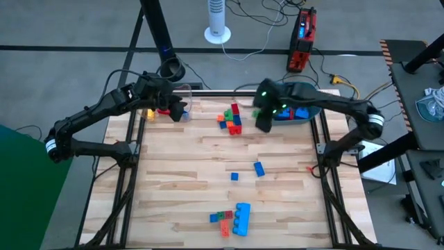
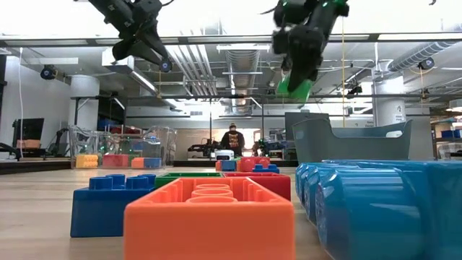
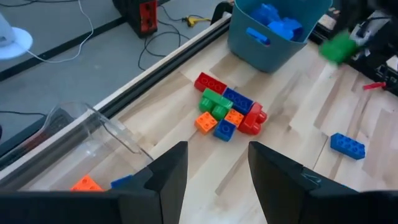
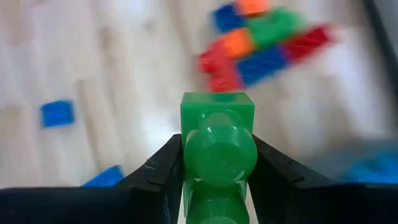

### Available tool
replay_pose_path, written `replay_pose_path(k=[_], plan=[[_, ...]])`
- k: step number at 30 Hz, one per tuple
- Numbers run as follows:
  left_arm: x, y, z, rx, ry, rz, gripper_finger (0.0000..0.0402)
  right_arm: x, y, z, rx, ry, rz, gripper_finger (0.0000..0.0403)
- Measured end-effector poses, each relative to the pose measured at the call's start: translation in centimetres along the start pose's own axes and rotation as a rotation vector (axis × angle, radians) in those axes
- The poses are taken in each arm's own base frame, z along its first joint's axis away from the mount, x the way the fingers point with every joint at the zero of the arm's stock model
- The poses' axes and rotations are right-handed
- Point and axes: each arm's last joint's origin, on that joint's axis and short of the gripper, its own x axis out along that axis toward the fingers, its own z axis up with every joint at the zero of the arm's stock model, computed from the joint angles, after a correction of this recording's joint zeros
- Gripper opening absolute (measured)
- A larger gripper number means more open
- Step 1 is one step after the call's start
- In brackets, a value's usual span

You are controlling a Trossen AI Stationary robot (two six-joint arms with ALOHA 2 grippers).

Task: Sort blocks by size
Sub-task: Put the big green game piece into the blue bin

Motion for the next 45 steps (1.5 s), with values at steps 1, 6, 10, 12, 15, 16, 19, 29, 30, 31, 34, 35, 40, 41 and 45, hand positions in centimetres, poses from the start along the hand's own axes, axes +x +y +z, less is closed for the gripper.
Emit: replay_pose_path(k=[1,6,10,12,15,16,19,29,30,31,34,35,40,41,45], plan=[[0.0,0.0,0.0,0.0,-0.003,-0.001,0.0155,-0.9,-0.3,-0.3,0.033,-0.013,-0.037,0.013],[0.0,0.0,0.1,0.0,-0.011,-0.003,0.0155,-4.9,-2.4,-1.9,0.225,-0.077,-0.164,0.013],[-0.2,-0.1,0.3,0.001,-0.02,-0.005,0.0155,-6.1,-5.0,-3.4,0.445,-0.037,-0.252,0.013],[-0.3,-0.1,0.5,0.001,-0.028,-0.007,0.0155,-6.3,-6.5,-4.3,0.569,0.011,-0.29,0.013],[-0.6,-0.2,0.8,0.001,-0.041,-0.011,0.0155,-5.6,-8.8,-5.7,0.723,0.135,-0.326,0.013],[-0.6,-0.2,0.9,0.002,-0.044,-0.012,0.0155,-5.2,-9.5,-6.1,0.758,0.176,-0.334,0.013],[-0.7,-0.2,1.0,0.007,-0.049,-0.012,0.0155,-4.0,-11.5,-6.9,0.831,0.256,-0.347,0.013],[-0.7,-0.2,0.9,0.01,-0.043,-0.013,0.0155,-1.1,-14.6,-7.7,0.859,0.393,-0.418,0.013],[-0.7,-0.2,0.9,0.01,-0.043,-0.013,0.0155,-0.9,-14.8,-7.8,0.851,0.408,-0.452,0.013],[-0.7,-0.3,0.9,0.009,-0.043,-0.013,0.0155,-0.7,-15.0,-7.8,0.84,0.423,-0.492,0.013],[-0.7,-0.2,0.9,0.01,-0.043,-0.012,0.0155,-0.3,-15.4,-8.0,0.824,0.464,-0.602,0.013],[-0.7,-0.2,0.9,0.009,-0.042,-0.012,0.0155,-0.3,-15.4,-8.1,0.827,0.469,-0.614,0.0139],[-0.7,-0.2,0.9,0.009,-0.04,-0.012,0.0155,-0.6,-15.3,-8.0,0.86,0.442,-0.631,0.0233],[-0.7,-0.2,0.9,0.009,-0.04,-0.012,0.0155,-0.9,-15.1,-8.0,0.863,0.432,-0.634,0.0247],[-0.7,-0.2,0.8,-0.005,-0.035,-0.012,0.0155,-2.1,-14.4,-7.8,0.887,0.373,-0.633,0.0272]])
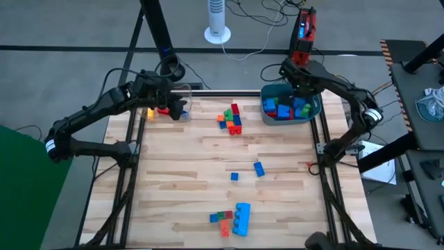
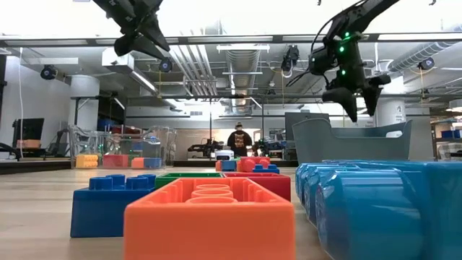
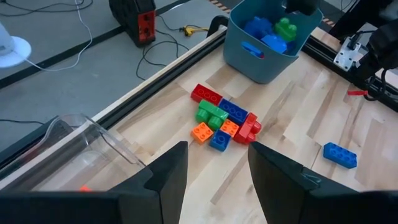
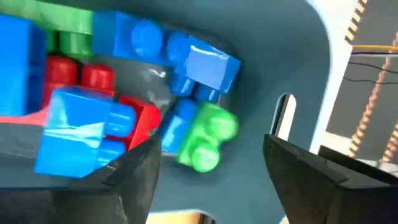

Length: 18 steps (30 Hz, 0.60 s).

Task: Sort blocks by size
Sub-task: Put the big green game piece into the blue bin, then put the small blue game piece into the transparent bin

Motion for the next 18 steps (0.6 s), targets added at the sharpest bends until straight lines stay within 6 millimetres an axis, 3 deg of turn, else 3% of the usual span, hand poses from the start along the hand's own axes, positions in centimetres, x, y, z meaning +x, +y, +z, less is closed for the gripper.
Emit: replay_pose_path(k=[5,12,18], plan=[[0.0,-0.2,-0.2,-0.009,0.024,-0.029,0.0155,-3.1,1.0,-1.9,0.035,-0.063,0.203,0.0262],[0.0,-1.3,-0.7,0.021,0.059,-0.088,0.0155,-8.4,5.4,-6.8,-0.055,-0.253,0.467,0.0219],[-0.1,-2.7,-1.3,0.066,0.09,-0.14,0.0155,-11.2,8.8,-10.9,-0.158,-0.336,0.626,0.0182]])
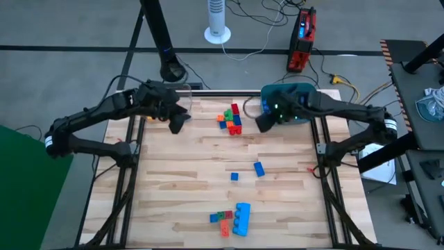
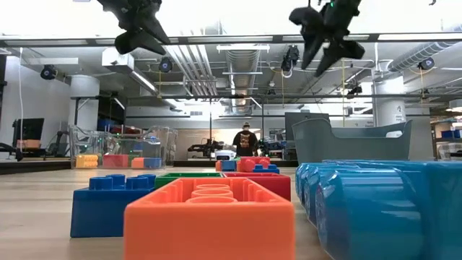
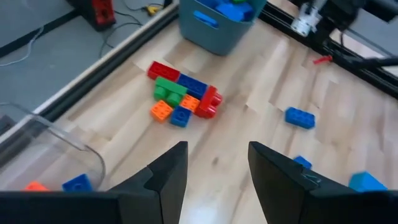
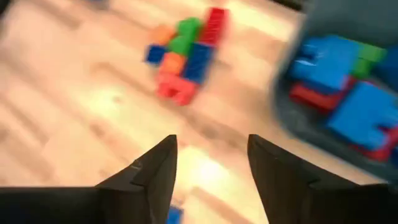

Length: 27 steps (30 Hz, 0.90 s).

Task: Sort blocks by size
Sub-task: Put the small blue game piece into the transparent bin

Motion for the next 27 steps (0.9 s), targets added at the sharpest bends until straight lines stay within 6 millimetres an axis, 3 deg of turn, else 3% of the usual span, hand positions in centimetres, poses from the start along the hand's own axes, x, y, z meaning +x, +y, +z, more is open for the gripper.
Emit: replay_pose_path(k=[5,11,16,23,27], plan=[[0.1,-1.8,-0.5,0.033,0.022,-0.065,0.0155,-0.1,2.2,-1.9,-0.109,0.013,0.028,0.0141],[1.5,-4.8,-0.5,-0.019,0.003,-0.157,0.0155,-0.3,2.4,-3.0,-0.15,0.011,0.003,0.0069],[4.9,-9.3,-0.9,0.009,-0.035,-0.248,0.0155,-2.3,2.5,-4.2,-0.252,-0.003,0.039,0.0015],[10.4,-14.8,-5.6,0.131,0.161,-0.275,0.0155,-5.5,2.1,-5.9,-0.306,-0.124,0.083,0.0012],[13.1,-16.3,-7.7,0.137,0.228,-0.274,0.0155,-6.2,1.4,-6.3,-0.314,-0.159,0.1,0.0011]])
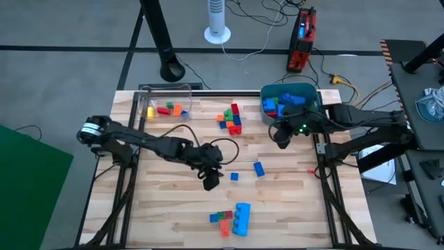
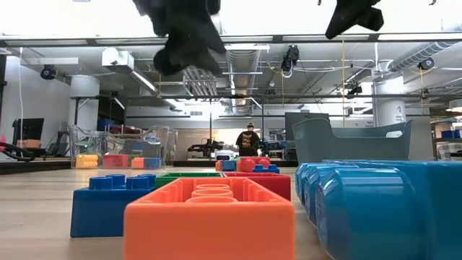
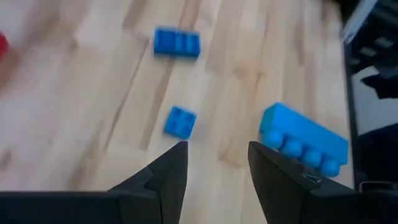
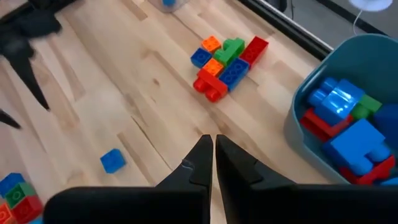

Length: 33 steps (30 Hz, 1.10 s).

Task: Sort blocks by size
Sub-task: Put the small blue game piece into the transparent bin

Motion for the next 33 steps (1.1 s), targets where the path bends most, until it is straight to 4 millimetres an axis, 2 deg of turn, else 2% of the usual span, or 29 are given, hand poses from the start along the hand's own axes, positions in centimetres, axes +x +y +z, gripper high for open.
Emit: replay_pose_path(k=[4,8,13,16,23,28,33], plan=[[1.6,0.2,-0.5,-0.013,0.039,-0.001,0.0149,-0.5,-0.6,-0.7,0.01,-0.012,0.008,0.0012],[3.8,0.3,-0.7,0.044,0.031,-0.004,0.0142,-0.4,-1.0,-1.2,0.014,-0.013,0.008,0.0013],[6.6,0.9,-0.9,0.043,0.08,0.058,0.0151,-0.2,-1.2,-1.7,0.029,-0.015,0.011,0.0013],[7.8,1.2,-0.3,0.062,0.105,0.079,0.0171,0.1,-1.3,-1.9,0.036,-0.007,0.006,0.0013],[10.6,0.6,1.4,0.307,0.183,0.092,0.0246,0.3,-1.2,-2.0,0.038,-0.006,0.016,0.0013],[13.0,0.7,0.9,0.408,0.256,0.102,0.0285,0.2,-1.2,-2.0,0.039,0.002,0.034,0.0013],[13.8,1.0,0.6,0.408,0.273,0.108,0.0295,0.2,-1.1,-2.0,0.038,0.004,0.043,0.0013]])
